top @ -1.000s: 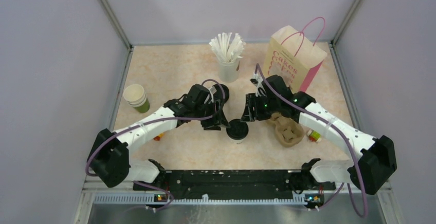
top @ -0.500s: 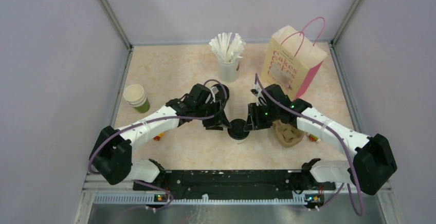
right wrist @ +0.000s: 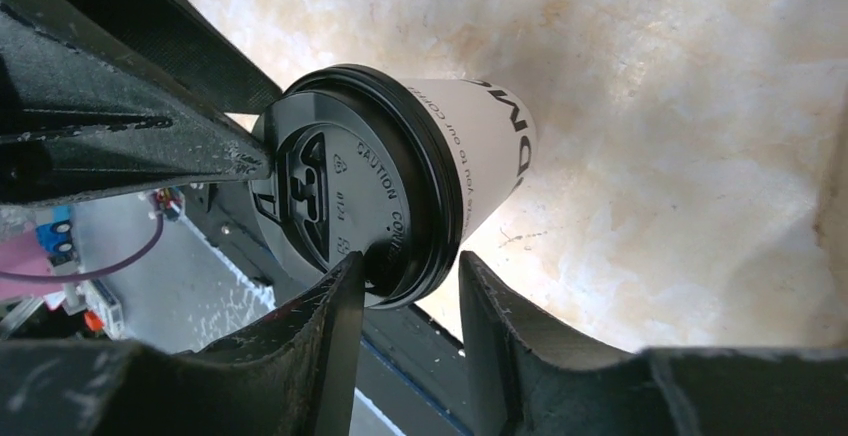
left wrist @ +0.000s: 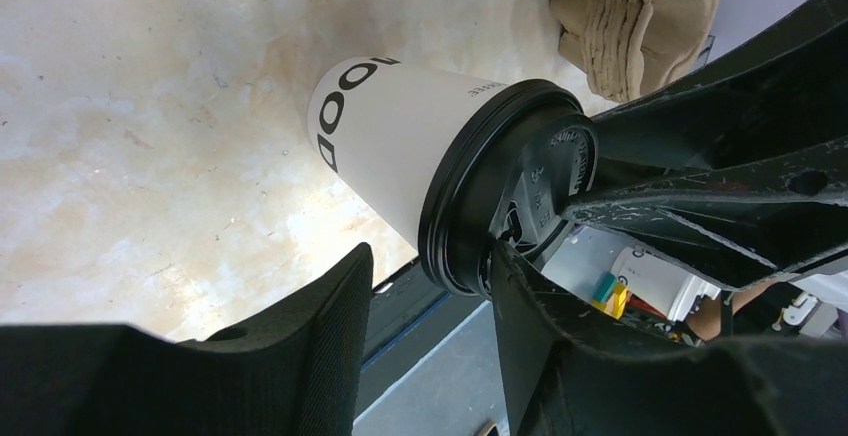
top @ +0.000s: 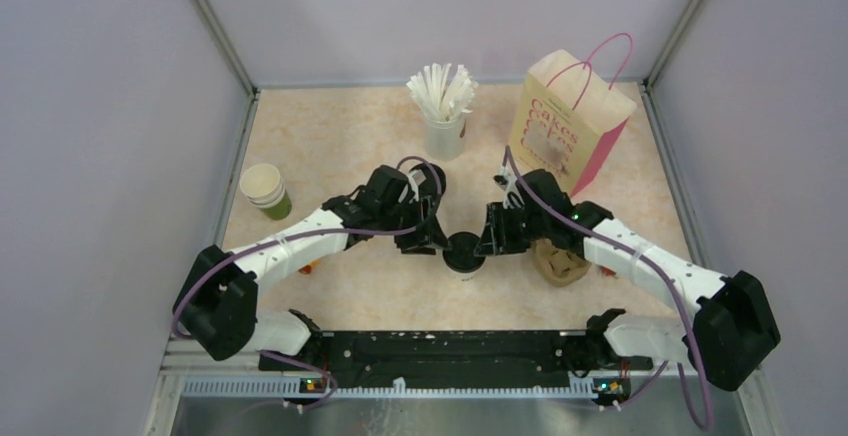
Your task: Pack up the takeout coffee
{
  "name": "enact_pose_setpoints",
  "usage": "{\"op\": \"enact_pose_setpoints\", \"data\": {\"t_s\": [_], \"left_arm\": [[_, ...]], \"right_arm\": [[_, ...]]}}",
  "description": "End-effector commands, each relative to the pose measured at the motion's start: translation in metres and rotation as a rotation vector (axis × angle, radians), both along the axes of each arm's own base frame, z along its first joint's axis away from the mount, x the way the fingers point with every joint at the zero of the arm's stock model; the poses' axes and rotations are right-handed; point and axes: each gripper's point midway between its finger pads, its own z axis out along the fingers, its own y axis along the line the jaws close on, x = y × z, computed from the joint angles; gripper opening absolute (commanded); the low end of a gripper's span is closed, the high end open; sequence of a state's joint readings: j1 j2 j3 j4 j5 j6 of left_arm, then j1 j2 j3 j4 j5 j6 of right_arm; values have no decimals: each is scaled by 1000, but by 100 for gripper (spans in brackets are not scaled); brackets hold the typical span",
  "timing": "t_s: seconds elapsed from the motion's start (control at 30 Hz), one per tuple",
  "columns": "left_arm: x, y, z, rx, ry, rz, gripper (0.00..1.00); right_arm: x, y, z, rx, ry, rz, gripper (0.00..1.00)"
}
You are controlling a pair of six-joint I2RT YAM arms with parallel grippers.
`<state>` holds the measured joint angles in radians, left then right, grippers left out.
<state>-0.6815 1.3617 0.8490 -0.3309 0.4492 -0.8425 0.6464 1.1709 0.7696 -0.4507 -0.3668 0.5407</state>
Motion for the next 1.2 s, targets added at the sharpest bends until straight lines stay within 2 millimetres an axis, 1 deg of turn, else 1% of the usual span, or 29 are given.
{"op": "enact_pose_setpoints", "data": {"t_s": [0.0, 0.13, 0.2, 0.27, 0.3, 0.37, 0.4, 0.43, 0.5, 0.53, 0.57, 0.6, 0.63, 0.67, 0.7, 0.83, 0.9, 1.03, 1.1, 1.17], "left_arm": [[6, 3, 14, 43, -44, -9, 54], [22, -2, 53, 37, -117, -9, 61], [29, -5, 78, 14, -170, -4, 67], [33, -8, 101, -17, -228, -11, 72], [36, -9, 113, -31, -257, -10, 74], [40, -7, 132, -35, -305, -6, 82], [42, -6, 141, -33, -331, -4, 95], [44, -5, 149, -33, -358, -4, 98], [44, -2, 164, -30, -403, -11, 99], [44, 1, 169, -24, -420, -11, 99], [44, 4, 172, -15, -433, -9, 99], [42, 8, 174, -5, -442, -5, 99], [41, 12, 174, 2, -452, 1, 99], [39, 16, 173, 7, -456, 3, 99], [36, 19, 170, 12, -458, 7, 99], [25, 33, 158, 31, -449, 34, 99], [19, 40, 152, 39, -447, 43, 99], [8, 49, 137, 66, -436, 16, 99], [6, 54, 131, 93, -428, 7, 99], [2, 57, 127, 104, -427, -12, 99]], "right_arm": [[23, -6, 30, -47, -85, -62, 42], [43, -10, 78, -44, -180, -134, 50], [51, -13, 103, -33, -234, -174, 54], [60, -18, 129, -16, -308, -219, 64], [66, -24, 143, -21, -350, -255, 69], [76, -38, 168, -47, -437, -321, 79], [81, -46, 179, -71, -478, -344, 85], [85, -54, 188, -105, -518, -361, 91], [94, -72, 203, -194, -591, -392, 93], [98, -84, 208, -259, -617, -417, 94], [102, -95, 213, -330, -640, -435, 94], [105, -106, 222, -393, -668, -446, 96], [108, -114, 222, -466, -683, -437, 96], [112, -118, 227, -512, -706, -416, 96], [115, -120, 234, -546, -732, -391, 96], [127, -116, 246, -613, -787, -289, 91], [132, -111, 245, -626, -779, -254, 89], [137, -106, 232, -638, -724, -234, 83], [142, -111, 225, -638, -697, -237, 80], [150, -121, 224, -620, -681, -265, 77]]}}
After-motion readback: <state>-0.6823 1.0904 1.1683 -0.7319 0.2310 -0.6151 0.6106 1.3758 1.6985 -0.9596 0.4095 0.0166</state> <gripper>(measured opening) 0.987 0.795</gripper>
